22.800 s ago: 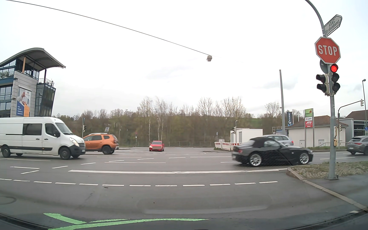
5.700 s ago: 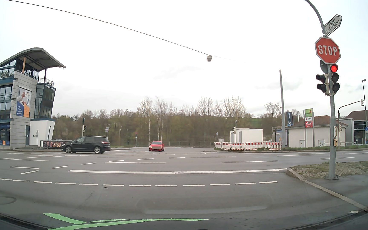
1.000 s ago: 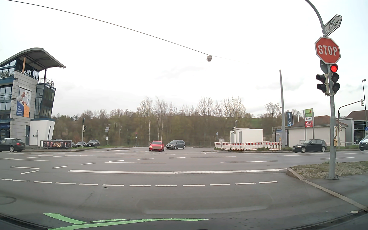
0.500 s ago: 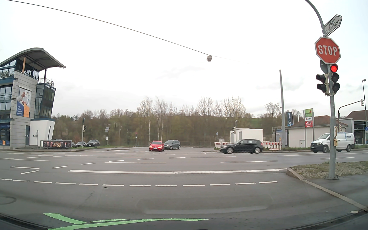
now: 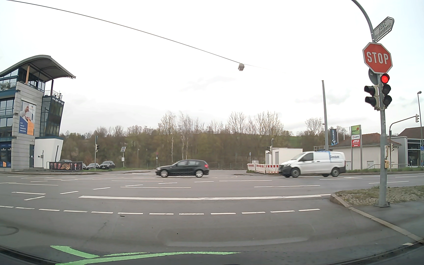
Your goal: Follow the waypoints while adhering to traffic rules and regulations
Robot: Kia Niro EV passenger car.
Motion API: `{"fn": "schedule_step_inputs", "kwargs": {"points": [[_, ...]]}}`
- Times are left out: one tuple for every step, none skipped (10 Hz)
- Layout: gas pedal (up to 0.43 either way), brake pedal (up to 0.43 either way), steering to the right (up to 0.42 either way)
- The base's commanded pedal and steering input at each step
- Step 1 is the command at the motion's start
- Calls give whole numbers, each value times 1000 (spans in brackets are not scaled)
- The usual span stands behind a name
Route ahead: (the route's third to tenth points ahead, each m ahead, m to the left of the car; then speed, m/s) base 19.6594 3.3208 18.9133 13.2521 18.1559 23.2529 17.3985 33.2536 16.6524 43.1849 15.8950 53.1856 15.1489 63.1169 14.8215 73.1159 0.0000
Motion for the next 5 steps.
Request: {"fn": "schedule_step_inputs", "kwargs": {"points": [[0, 409, -73], [0, 409, -73], [0, 409, -73], [0, 409, -73], [0, 409, -73]]}}
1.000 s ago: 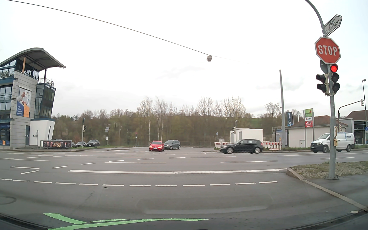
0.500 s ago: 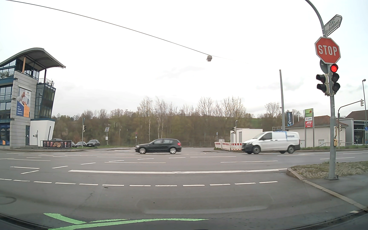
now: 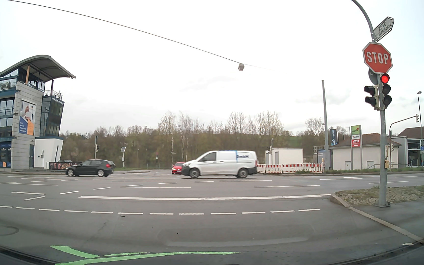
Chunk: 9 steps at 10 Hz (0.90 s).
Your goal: Follow the waypoints while adhering to traffic rules and regulations
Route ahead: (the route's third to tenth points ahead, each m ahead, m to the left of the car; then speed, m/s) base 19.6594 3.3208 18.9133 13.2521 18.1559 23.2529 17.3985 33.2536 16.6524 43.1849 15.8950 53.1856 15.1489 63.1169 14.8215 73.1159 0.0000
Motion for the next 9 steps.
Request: {"fn": "schedule_step_inputs", "kwargs": {"points": [[0, 409, -73], [0, 409, -73], [0, 409, -73], [0, 402, -73], [0, 409, -73], [0, 409, -73], [0, 409, -73], [0, 409, -73], [0, 409, -73]]}}
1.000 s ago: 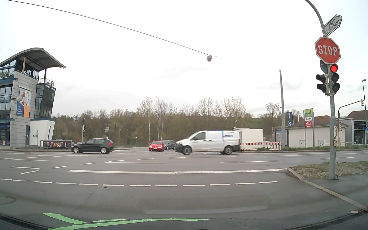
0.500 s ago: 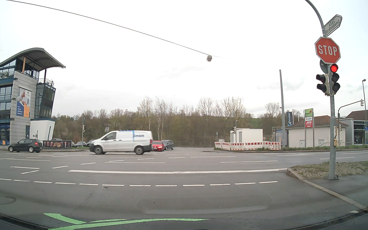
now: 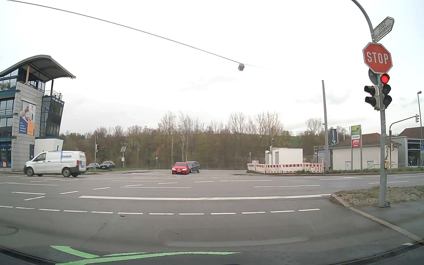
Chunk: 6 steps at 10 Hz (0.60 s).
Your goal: Follow the waypoints while adhering to traffic rules and regulations
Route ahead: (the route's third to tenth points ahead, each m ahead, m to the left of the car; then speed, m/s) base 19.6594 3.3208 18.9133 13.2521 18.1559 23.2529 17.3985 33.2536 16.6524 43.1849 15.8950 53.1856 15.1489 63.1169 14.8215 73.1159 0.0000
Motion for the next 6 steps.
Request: {"fn": "schedule_step_inputs", "kwargs": {"points": [[0, 409, -73], [0, 409, -73], [0, 409, -73], [0, 409, -73], [0, 409, -73], [0, 409, -73]]}}
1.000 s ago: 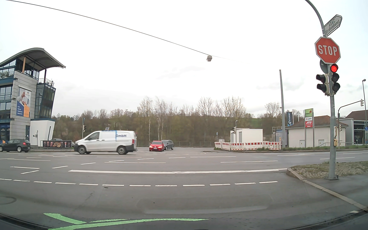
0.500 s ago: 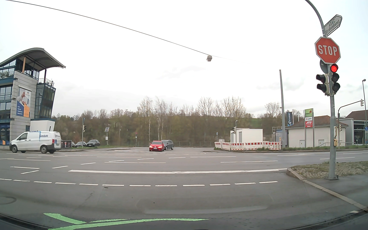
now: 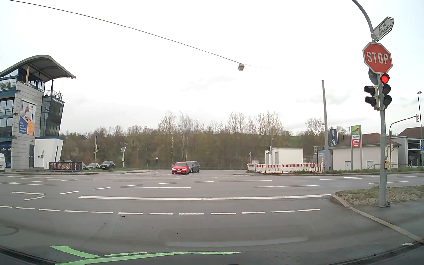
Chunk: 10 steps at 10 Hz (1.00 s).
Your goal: Follow the waypoints while adhering to traffic rules and regulations
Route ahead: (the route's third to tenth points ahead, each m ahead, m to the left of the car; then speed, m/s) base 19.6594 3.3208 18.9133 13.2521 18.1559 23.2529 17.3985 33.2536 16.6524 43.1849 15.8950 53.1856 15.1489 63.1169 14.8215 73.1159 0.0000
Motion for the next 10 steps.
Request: {"fn": "schedule_step_inputs", "kwargs": {"points": [[0, 409, -73], [0, 409, -73], [0, 409, -73], [0, 409, -73], [0, 409, -73], [0, 409, -73], [0, 409, -73], [0, 409, -73], [0, 409, -73], [0, 402, -73]]}}
